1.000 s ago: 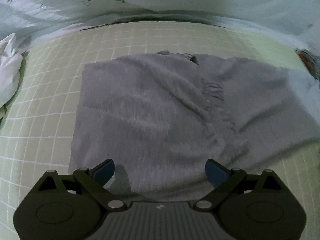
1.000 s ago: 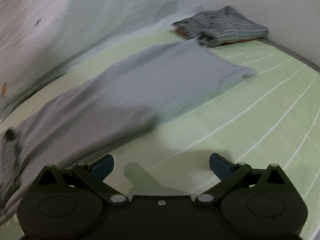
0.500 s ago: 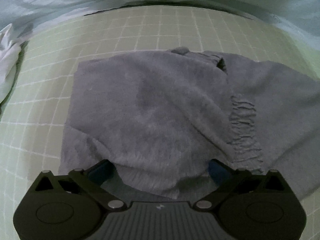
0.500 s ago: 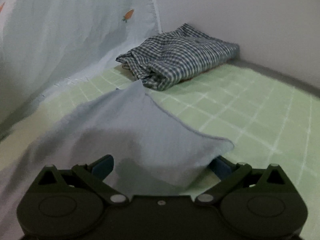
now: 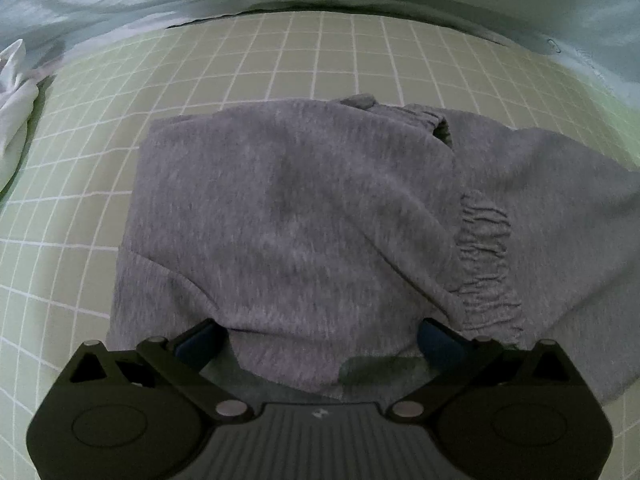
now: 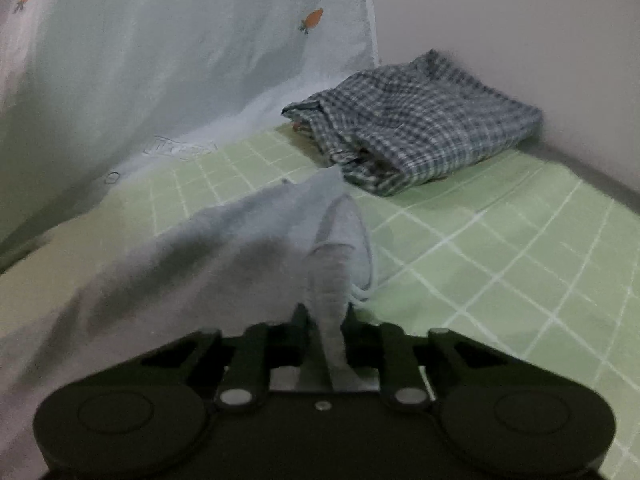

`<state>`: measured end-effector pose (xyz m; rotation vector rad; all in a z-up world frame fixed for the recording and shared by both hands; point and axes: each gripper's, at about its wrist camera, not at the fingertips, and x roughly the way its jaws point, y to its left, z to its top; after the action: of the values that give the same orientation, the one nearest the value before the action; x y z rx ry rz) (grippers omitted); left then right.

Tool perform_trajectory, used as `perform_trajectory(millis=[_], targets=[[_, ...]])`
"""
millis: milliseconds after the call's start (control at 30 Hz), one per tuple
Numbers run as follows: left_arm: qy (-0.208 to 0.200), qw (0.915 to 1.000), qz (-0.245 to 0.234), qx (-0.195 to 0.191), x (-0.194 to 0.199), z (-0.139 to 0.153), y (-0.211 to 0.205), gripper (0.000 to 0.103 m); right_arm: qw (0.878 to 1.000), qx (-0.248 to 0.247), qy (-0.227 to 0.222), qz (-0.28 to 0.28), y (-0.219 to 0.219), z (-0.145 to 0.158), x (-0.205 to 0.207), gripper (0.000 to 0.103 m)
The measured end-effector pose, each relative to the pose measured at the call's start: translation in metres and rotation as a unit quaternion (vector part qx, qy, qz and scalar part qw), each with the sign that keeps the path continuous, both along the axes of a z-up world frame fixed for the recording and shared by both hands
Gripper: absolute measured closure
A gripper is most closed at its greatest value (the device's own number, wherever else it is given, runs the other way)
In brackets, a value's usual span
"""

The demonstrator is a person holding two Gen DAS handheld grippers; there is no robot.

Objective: Fold clothes

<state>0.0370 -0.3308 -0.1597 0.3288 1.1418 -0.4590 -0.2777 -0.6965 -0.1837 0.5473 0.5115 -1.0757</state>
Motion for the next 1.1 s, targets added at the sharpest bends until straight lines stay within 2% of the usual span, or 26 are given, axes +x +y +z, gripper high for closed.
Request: perform_trajectory(millis=[100, 200, 300, 367, 400, 467, 533, 567, 700, 733, 867, 1000, 1100], targets=[[0.000, 1.0000, 0.001, 0.000, -0.005, 0.003, -0.001, 0.000, 0.999, -0.016, -0.012, 0.042, 0.016, 0.016, 0.018, 0.090], [0.000, 1.0000, 0.002, -0.001, -0.009, 0.005, -0.002, 0.000, 0.991, -0.052, -0.018, 0.121, 0.054, 0.040, 0.052, 0.090], [-0.001, 1.0000, 0.001, -0.003, -0.007, 0.003, 0.000, 0.000, 0.972, -0.070, -0.022, 0.223, 0.103, 0.054, 0.090, 0.090], [-0.002, 1.0000, -0.001, -0.004, -0.004, 0.000, 0.002, 0.000, 0.954, -0.061, -0.001, 0.295, 0.138, 0.044, 0.116, 0.090], [-0.003, 1.0000, -0.001, -0.005, -0.004, 0.000, 0.003, 0.000, 0.949, -0.055, 0.011, 0.310, 0.147, 0.039, 0.121, 0.089], [-0.004, 1.0000, -0.004, -0.006, -0.004, -0.001, 0.004, 0.000, 0.942, -0.041, 0.037, 0.331, 0.162, 0.031, 0.128, 0.083], [-0.006, 0.9999, -0.006, -0.008, -0.004, -0.001, 0.005, 0.000, 0.933, -0.028, 0.063, 0.352, 0.178, 0.022, 0.135, 0.065], [-0.009, 0.9999, -0.007, -0.010, -0.005, -0.001, 0.006, 0.000, 0.929, -0.021, 0.076, 0.362, 0.185, 0.018, 0.139, 0.062], [-0.017, 0.9997, -0.008, -0.015, -0.009, -0.001, 0.005, 0.000, 0.946, -0.001, 0.045, 0.321, 0.177, 0.030, 0.125, 0.044], [-0.017, 0.9997, -0.010, -0.016, -0.009, -0.001, 0.005, 0.000, 0.951, 0.007, 0.035, 0.308, 0.173, 0.032, 0.121, 0.043], [-0.019, 0.9995, -0.015, -0.018, -0.009, -0.001, 0.007, 0.000, 0.969, 0.064, -0.052, 0.235, 0.145, 0.036, 0.105, 0.032], [-0.019, 0.9995, -0.015, -0.019, -0.008, 0.000, 0.007, 0.000, 0.975, 0.126, -0.132, 0.126, 0.112, 0.035, 0.095, 0.019], [-0.019, 0.9995, -0.014, -0.019, -0.008, 0.001, 0.007, 0.000, 0.975, 0.146, -0.148, 0.081, 0.094, 0.030, 0.097, 0.019]])
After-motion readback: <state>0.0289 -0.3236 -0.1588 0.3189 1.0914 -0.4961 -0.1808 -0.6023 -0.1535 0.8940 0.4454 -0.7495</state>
